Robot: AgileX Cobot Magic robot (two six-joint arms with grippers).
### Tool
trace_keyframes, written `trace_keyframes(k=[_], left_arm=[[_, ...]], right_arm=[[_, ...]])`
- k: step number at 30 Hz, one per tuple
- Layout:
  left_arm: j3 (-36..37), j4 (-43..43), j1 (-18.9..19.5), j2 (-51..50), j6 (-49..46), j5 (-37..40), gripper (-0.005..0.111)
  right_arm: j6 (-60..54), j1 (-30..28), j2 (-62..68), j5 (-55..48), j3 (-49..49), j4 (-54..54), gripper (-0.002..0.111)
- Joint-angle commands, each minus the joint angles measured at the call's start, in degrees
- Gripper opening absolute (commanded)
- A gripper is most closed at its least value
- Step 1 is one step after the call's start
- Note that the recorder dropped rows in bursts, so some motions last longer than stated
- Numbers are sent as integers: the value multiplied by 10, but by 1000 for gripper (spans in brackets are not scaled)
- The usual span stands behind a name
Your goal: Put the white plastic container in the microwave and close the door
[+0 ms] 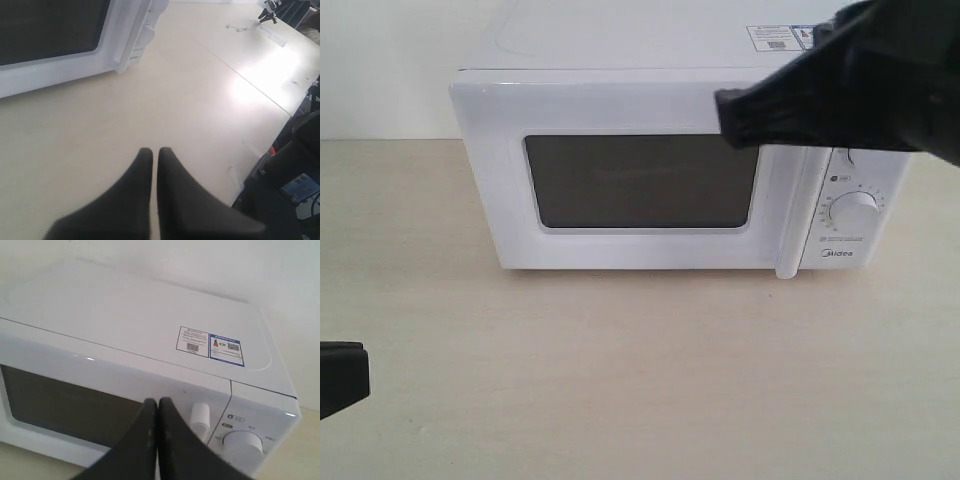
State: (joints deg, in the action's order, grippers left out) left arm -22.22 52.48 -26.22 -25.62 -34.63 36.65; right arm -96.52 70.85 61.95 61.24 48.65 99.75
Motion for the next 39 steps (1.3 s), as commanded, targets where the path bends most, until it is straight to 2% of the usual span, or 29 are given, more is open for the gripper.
trace_keyframes(k=[1,5,9,14,25,28,30,35,39], left_arm=[[3,9,-3,2,3,-20,4],[3,9,-3,2,3,-56,4],[3,13,-3,2,3,-105,4],[3,13,-3,2,3,-128,4],[3,11,-3,2,3,-128,4],[3,-32,0,6,-20,-156,4],[3,-84,21,25,-24,-165,4],[3,-222,121,142,-24,-120,4],[3,-288,191,238,-26,-113,4]], right_arm=[[-4,94,-84,87,-50,2,0],[-11,153,-156,87,-90,2,0],[3,183,-197,87,-109,2,0],[5,183,-208,87,-109,2,0],[5,183,-207,87,-109,2,0],[5,183,-207,87,-109,2,0],[5,183,-207,87,-109,2,0],[5,183,-207,87,-109,2,0],[5,183,-207,87,-109,2,0]])
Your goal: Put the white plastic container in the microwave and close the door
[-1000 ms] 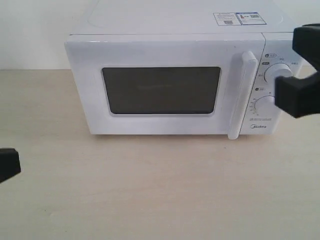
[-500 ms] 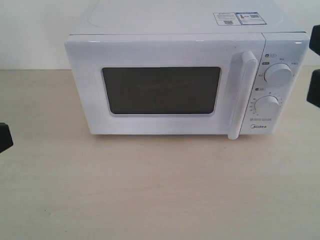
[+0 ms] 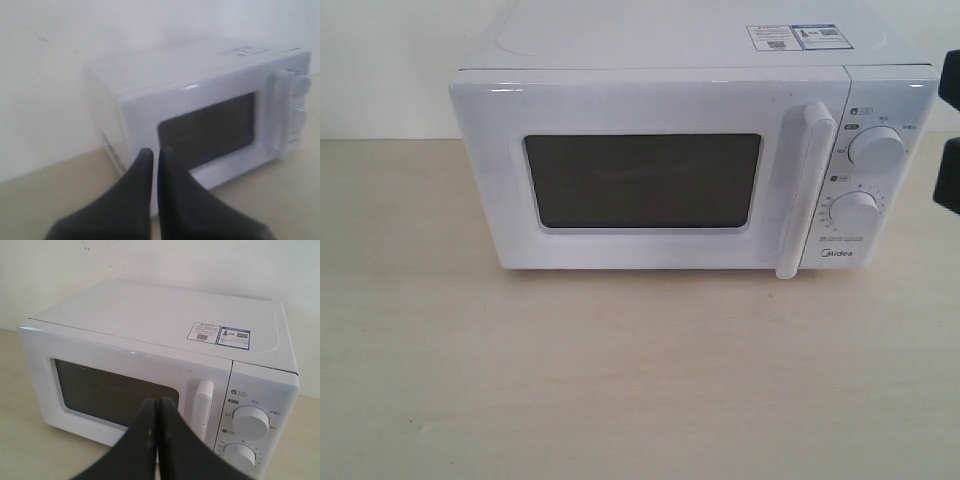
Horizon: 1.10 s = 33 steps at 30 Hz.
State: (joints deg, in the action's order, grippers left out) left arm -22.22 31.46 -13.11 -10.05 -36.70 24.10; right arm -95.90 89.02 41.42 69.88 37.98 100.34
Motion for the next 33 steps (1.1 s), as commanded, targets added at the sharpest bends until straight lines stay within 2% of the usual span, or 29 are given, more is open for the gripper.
trace_keyframes(k=[1,3,4,6,11,15,17,18,20,24,27,29,33], left_arm=[[3,-95,73,100,-1,6,4],[3,-129,108,100,1,-22,4],[5,-130,113,100,1,-36,4],[25,-139,114,100,4,-76,4],[129,-137,114,100,13,-195,4],[187,-137,114,100,95,-209,4],[222,-175,114,100,195,-232,4],[222,-200,114,100,252,-226,4],[222,-239,114,100,296,-184,4],[222,-277,114,100,317,-159,4],[222,-278,114,100,391,-63,4],[222,-272,114,100,424,-73,4],[222,-274,114,100,422,-73,4]], right_arm=[[-1,1,-2,1,-2,-4,0],[-1,1,-2,1,-2,-4,0],[-1,1,-2,1,-2,-4,0],[-1,1,-2,1,-2,-4,0],[-1,1,-2,1,-2,-4,0],[-1,1,-2,1,-2,-4,0],[-1,1,-2,1,-2,-4,0],[-1,1,-2,1,-2,-4,0],[-1,1,-2,1,-2,-4,0],[-1,1,-2,1,-2,-4,0],[-1,1,-2,1,-2,-4,0],[-1,1,-2,1,-2,-4,0],[-1,1,-2,1,-2,-4,0]])
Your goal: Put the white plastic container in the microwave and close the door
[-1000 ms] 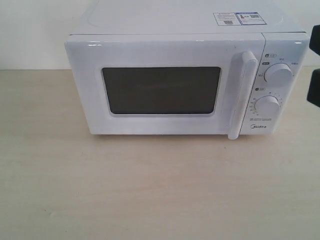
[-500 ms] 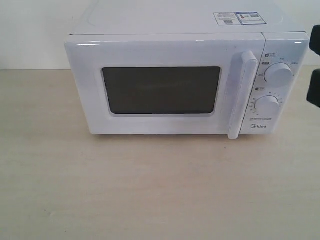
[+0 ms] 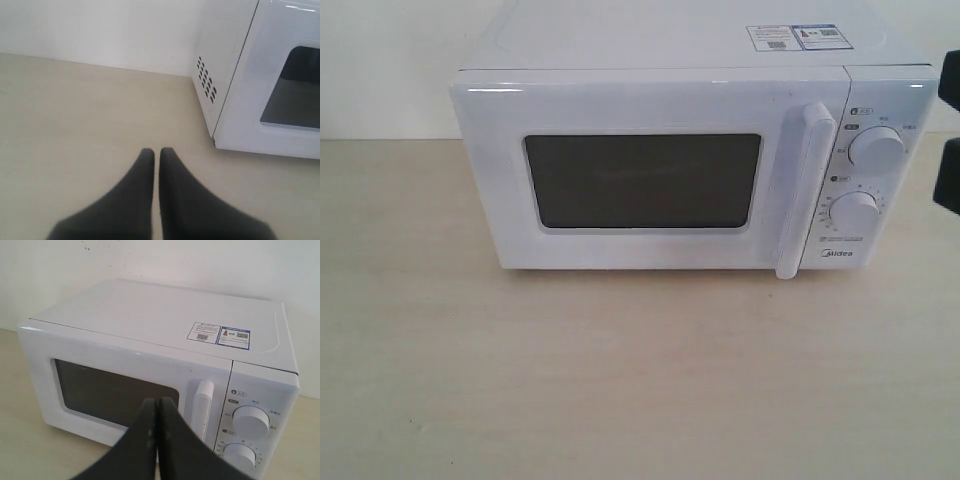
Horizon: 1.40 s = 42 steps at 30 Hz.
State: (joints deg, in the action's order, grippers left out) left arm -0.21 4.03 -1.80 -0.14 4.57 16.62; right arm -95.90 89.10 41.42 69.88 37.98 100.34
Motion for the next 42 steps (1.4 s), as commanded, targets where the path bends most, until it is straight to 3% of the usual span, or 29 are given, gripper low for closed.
trace_keyframes(k=[1,17,21,24,27,30,37,42], left_arm=[[2,0,1,1,10,2,4],[2,0,1,1,10,2,4],[2,-2,1,1,10,2,4],[2,-2,1,1,10,2,4],[2,-2,1,1,10,2,4],[2,-2,1,1,10,2,4],[2,-2,1,1,10,2,4],[2,-2,1,1,10,2,4]], right_arm=[[-1,0,-2,1,-2,-4,0],[-1,0,-2,1,-2,-4,0],[109,7,-21,1,-2,-4,0],[122,-7,-36,-48,-20,-4,0],[134,-67,-42,-137,-47,-4,0],[148,-164,-42,-249,-78,-4,0],[150,-446,-78,-540,-136,-4,0],[145,-613,-171,-689,-173,-4,0]])
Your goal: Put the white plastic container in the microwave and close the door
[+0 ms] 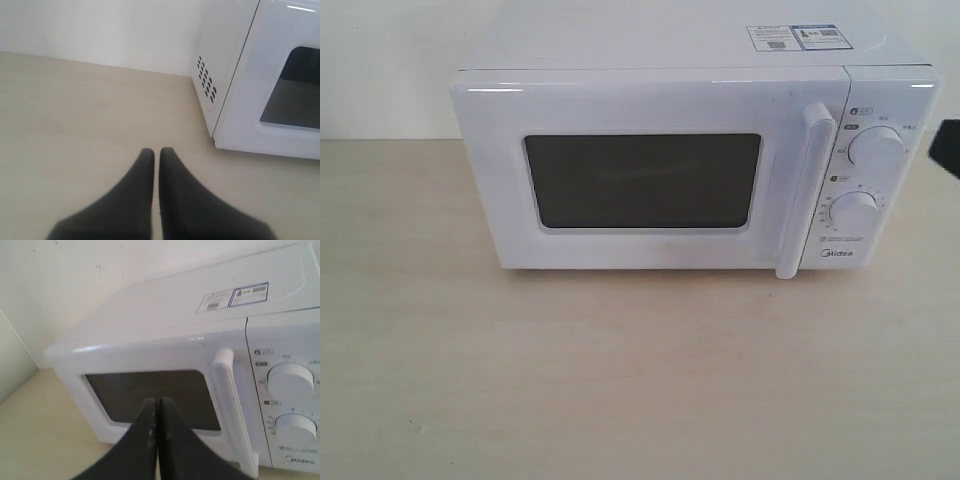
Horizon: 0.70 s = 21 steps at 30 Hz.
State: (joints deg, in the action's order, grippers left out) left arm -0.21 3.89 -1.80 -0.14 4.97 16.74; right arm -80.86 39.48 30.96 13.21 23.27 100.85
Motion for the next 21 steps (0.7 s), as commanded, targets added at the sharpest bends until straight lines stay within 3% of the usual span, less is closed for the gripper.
trace_keyframes(k=[1,4,10,14,21], left_arm=[[2,-1,1,1,6,1,4],[2,-1,1,1,6,1,4],[2,-1,1,1,6,1,4],[2,-1,1,1,6,1,4],[2,-1,1,1,6,-1,4]], right_arm=[[-6,-152,-99,-154,-35,-9,0],[-8,-243,-174,-183,-60,-9,0],[-23,-339,-279,-156,-109,-9,0],[-23,-370,-310,-148,-150,-9,0],[-22,-372,-310,-148,-186,-9,0]])
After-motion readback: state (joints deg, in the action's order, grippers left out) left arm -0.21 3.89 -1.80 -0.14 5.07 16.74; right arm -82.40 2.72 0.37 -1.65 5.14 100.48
